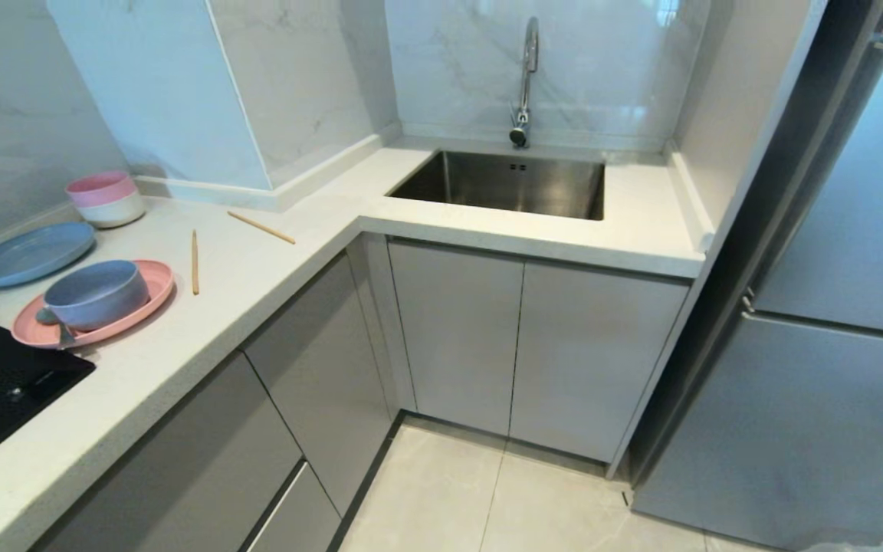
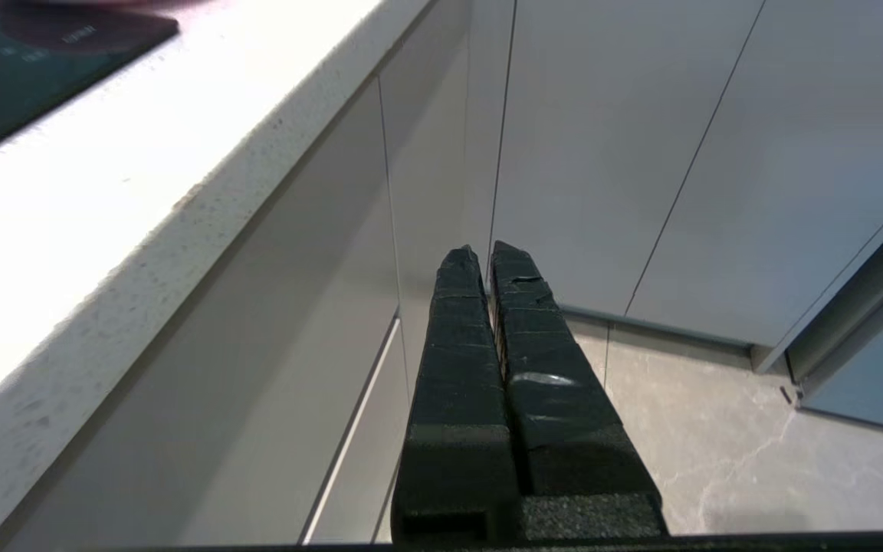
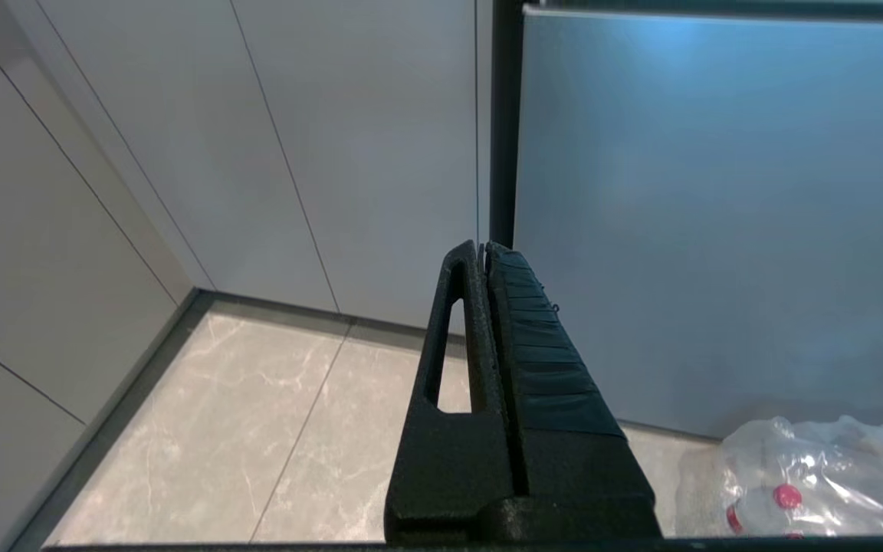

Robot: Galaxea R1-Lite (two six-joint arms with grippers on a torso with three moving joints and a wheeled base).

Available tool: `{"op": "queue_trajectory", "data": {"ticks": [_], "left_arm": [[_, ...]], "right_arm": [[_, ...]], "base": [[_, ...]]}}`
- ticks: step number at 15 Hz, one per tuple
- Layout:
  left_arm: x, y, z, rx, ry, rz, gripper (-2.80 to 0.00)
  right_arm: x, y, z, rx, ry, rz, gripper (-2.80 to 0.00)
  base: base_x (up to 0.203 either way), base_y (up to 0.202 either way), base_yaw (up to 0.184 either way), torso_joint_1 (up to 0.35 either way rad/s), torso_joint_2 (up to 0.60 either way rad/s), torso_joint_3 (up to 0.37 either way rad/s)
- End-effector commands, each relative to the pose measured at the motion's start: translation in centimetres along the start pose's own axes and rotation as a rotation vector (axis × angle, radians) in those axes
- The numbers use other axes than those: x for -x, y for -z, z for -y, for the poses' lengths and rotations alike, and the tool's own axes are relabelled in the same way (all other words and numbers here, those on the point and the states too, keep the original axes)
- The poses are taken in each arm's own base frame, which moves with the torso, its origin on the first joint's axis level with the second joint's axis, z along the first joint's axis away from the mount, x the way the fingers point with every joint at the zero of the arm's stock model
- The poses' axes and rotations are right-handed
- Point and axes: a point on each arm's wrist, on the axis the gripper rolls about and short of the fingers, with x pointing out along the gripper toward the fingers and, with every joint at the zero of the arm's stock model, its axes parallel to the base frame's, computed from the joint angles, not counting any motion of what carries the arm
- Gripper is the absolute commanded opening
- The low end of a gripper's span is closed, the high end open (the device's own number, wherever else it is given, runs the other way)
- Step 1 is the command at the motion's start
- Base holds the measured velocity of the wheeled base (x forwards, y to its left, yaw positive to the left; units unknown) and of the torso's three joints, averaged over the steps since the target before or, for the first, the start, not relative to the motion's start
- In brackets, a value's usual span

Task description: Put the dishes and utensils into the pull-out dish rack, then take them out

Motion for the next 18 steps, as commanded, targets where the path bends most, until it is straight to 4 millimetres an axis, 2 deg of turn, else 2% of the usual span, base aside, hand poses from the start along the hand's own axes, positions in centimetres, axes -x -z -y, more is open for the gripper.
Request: {"op": "queue_trajectory", "data": {"ticks": [1,11,18], "left_arm": [[-0.01,0.00,0.00,0.000,0.001,-0.001,-2.80],[-0.01,0.00,0.00,-0.001,-0.001,-0.001,-2.80],[-0.01,-0.01,0.00,0.000,0.000,-0.001,-2.80]], "right_arm": [[0.00,0.00,0.00,-0.001,0.000,0.000,-2.80],[0.00,0.00,0.00,-0.001,-0.001,0.000,-2.80],[0.00,0.00,0.00,-0.002,-0.001,0.000,-2.80]], "base": [[0.000,0.000,0.000,0.009,0.01,0.200],[0.000,0.000,0.000,0.002,0.00,0.202],[0.000,0.000,0.000,0.002,0.00,0.032]]}}
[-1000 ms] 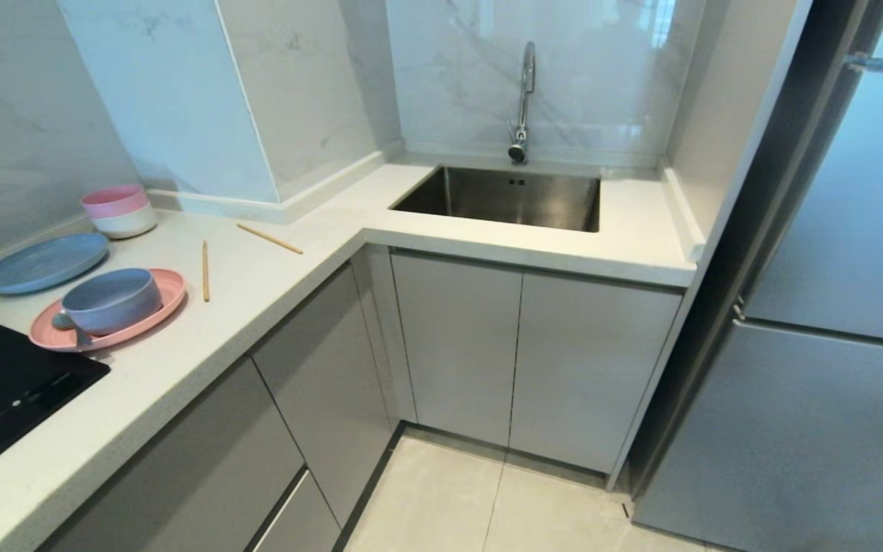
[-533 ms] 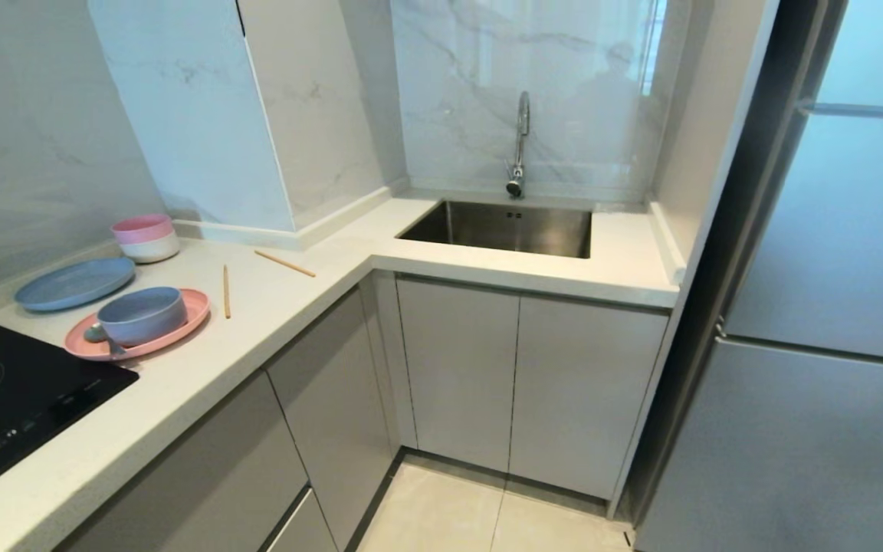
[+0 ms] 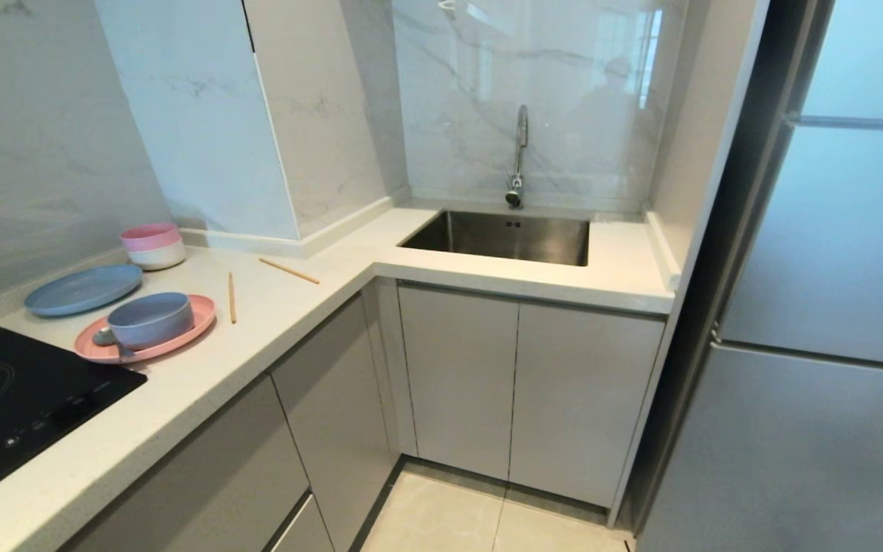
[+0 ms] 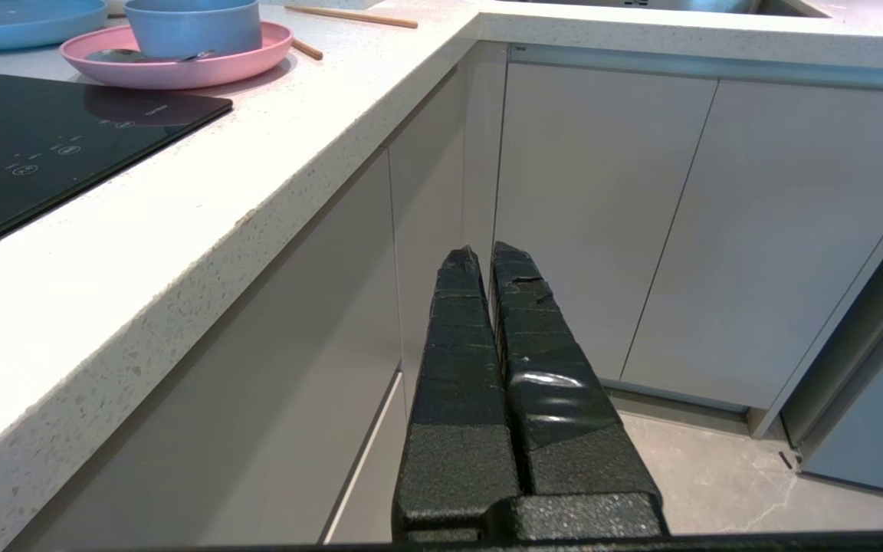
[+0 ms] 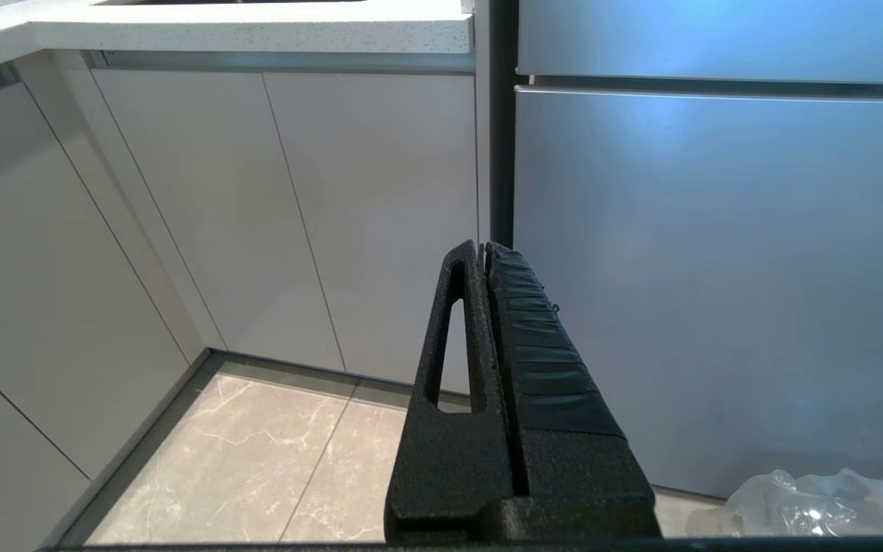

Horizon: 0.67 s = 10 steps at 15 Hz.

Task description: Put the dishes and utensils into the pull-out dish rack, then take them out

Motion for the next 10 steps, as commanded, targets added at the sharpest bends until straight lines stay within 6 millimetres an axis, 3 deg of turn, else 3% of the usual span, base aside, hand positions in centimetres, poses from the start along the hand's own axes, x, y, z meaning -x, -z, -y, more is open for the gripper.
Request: {"op": "queue_trajectory", "data": {"ticks": [1,10], "left_arm": [[0.00,-0.01,0.00,0.000,0.000,0.001,-2.80],[0.00,-0.01,0.00,0.000,-0.001,0.001,-2.80]], "right_arm": [[0.00,0.00,0.00,-0.001,0.000,0.000,-2.80],[-0.01,-0.01,0.00,-0.001,0.000,-0.001,-2.80]], "base": [[0.000,0.000,0.000,0.000,0.00,0.000],[0.000,0.000,0.000,0.000,0.00,0.000]]}}
